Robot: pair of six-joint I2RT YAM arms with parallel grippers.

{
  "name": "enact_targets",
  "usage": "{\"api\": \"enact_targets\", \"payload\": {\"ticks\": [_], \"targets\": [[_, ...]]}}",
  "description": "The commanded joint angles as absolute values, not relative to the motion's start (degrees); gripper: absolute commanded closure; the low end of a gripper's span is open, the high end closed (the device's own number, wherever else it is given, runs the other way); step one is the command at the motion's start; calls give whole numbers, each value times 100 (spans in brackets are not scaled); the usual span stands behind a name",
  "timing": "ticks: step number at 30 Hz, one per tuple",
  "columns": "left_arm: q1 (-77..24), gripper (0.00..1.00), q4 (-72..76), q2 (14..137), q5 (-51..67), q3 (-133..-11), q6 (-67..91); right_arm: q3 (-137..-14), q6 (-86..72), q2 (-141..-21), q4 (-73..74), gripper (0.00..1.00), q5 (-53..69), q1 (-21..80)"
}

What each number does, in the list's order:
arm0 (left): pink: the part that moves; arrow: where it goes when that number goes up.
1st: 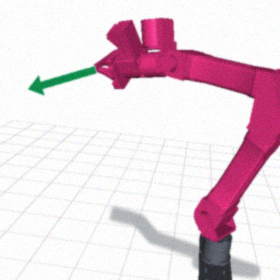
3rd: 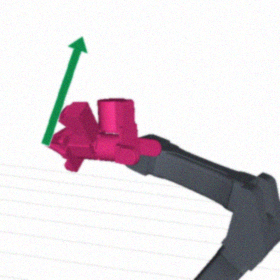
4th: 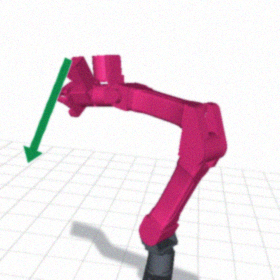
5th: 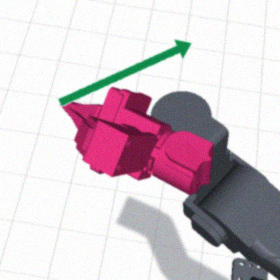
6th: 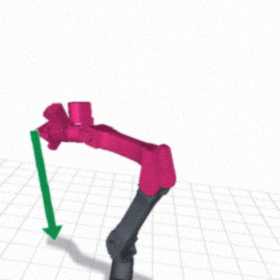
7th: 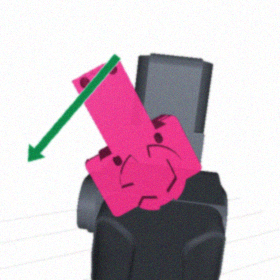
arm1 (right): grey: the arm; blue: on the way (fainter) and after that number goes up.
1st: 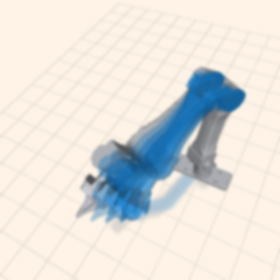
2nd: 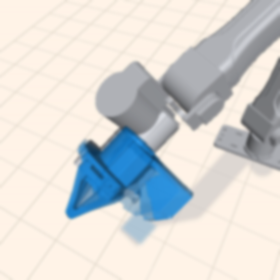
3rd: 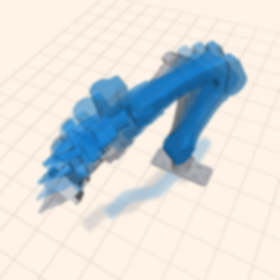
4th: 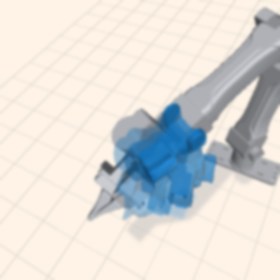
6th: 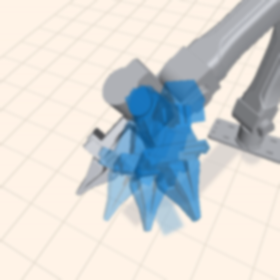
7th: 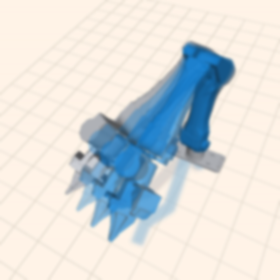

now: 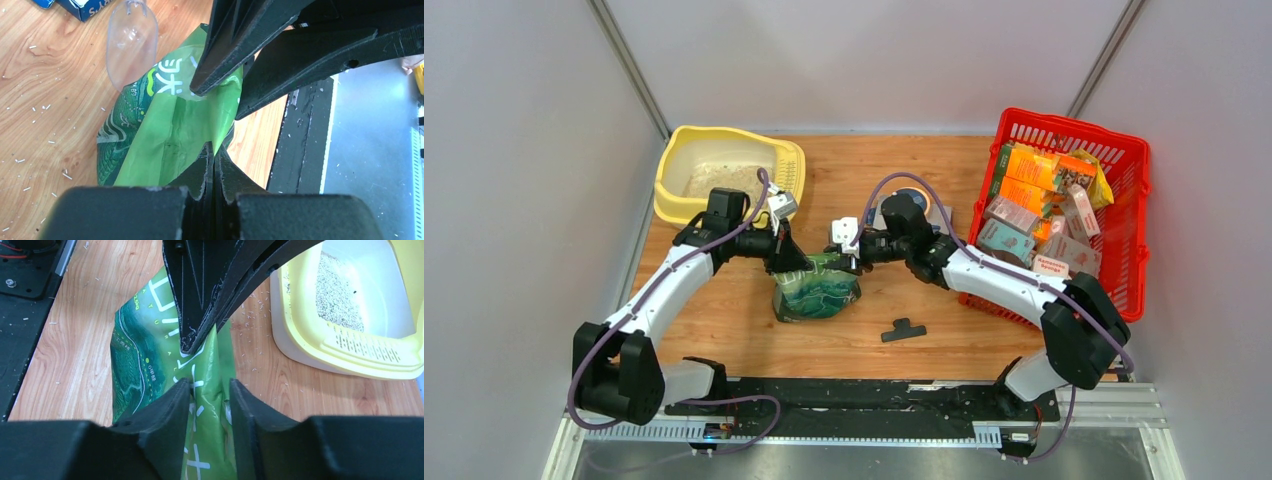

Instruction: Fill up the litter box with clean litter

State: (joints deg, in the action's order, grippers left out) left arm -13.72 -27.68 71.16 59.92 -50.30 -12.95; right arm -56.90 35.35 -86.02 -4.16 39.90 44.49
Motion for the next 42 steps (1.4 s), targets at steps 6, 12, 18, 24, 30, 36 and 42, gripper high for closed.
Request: {"api": "enact_targets", "payload": {"ticks": [6,12,18,24,30,36,42], "targets": [[-1275,100,-3251,7189,6346,-5299,-1748,-6116,3060,-8867,-28,79,4191,4009],[-1230,100,-3805,7119,6267,-5440,-2407,-6451,2576,-9088,438,86,4631,3596],[-1230,86,-4658,6970,5942,-5660,-3506,-7250,2004,-9571,1150,100,5447,3331],[-1607,57,-3201,6469,5441,-5449,-2893,-7734,1653,-9879,1494,100,6037,3331],[-2100,54,-2356,6978,5327,-5607,-2400,-7839,1529,-9940,1485,100,6021,3322],[-2294,63,-2355,7444,5019,-5827,-2635,-7937,1433,-9967,1494,100,6038,3244],[-2285,99,-3593,7497,5018,-6117,-3471,-7963,2011,-9958,2160,69,6730,2883]]}}
